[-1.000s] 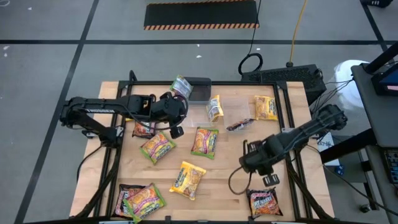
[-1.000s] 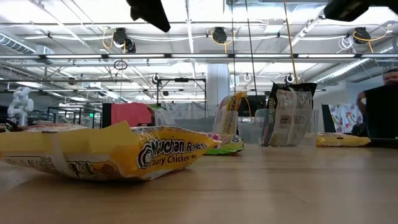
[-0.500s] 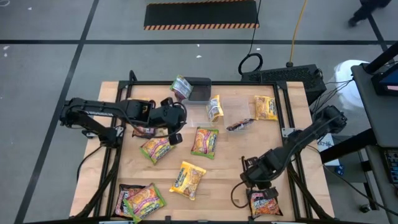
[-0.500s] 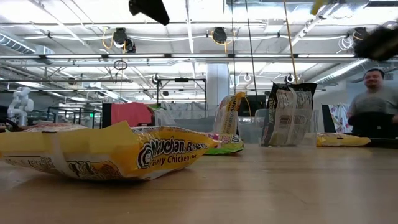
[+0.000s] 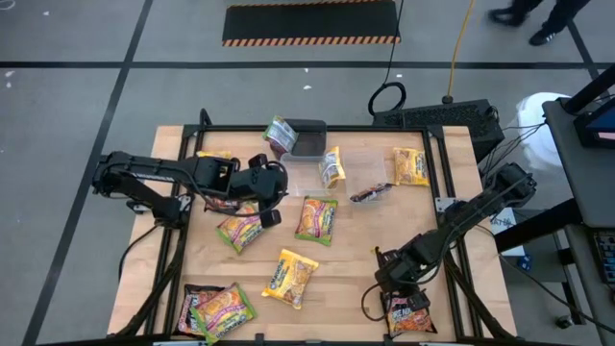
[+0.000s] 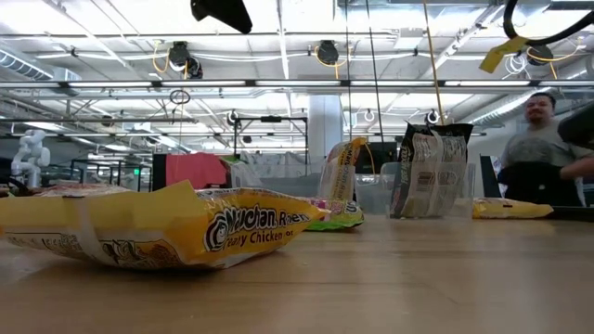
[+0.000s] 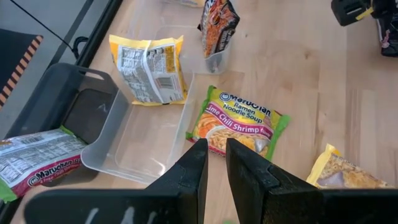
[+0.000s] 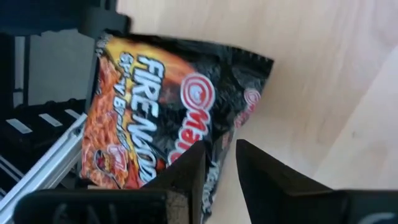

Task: Sort Maruchan noodles
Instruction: Put the black noodle pack into the right transparent bin

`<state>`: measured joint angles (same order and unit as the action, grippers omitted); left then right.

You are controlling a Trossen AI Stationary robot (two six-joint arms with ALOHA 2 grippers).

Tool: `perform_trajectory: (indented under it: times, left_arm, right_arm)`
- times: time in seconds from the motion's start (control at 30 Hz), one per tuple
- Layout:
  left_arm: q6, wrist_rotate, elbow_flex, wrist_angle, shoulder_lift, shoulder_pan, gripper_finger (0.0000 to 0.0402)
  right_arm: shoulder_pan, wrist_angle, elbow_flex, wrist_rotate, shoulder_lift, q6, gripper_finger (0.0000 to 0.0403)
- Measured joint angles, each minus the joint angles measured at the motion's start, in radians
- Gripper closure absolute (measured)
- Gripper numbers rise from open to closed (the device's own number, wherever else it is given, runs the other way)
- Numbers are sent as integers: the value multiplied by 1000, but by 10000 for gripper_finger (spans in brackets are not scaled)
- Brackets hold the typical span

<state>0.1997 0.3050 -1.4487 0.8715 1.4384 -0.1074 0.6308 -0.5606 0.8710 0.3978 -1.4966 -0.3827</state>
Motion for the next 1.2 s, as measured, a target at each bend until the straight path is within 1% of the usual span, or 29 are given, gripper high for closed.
perform_trajectory:
  times: [0.17, 0.27, 0.5, 0.63, 0.8, 0.9, 1.1, 1.2]
  left_arm:
    - [10, 0, 0, 0, 0, 0, 337]
    - [11, 0, 0, 0, 0, 0, 337]
    - [11, 0, 0, 0, 0, 0, 337]
    - [11, 0, 0, 0, 0, 0, 337]
    - [10, 0, 0, 0, 0, 0, 337]
    - [10, 0, 0, 0, 0, 0, 337]
    - [10, 0, 0, 0, 0, 0, 337]
    - [10, 0, 0, 0, 0, 0, 337]
  right_arm:
    - [0, 94, -39, 1, 1, 0, 319]
    - [0, 133, -58, 23, 1, -2, 319]
    - [0, 165, -77, 22, 1, 1, 319]
    - [0, 213, -103, 18, 1, 1, 319]
    - [-1, 299, -153, 20, 2, -40, 320]
    - [-1, 310, -159, 19, 1, -50, 333]
    - [-1, 310, -159, 16, 1, -42, 395]
    - [-1, 309, -159, 14, 1, -39, 397]
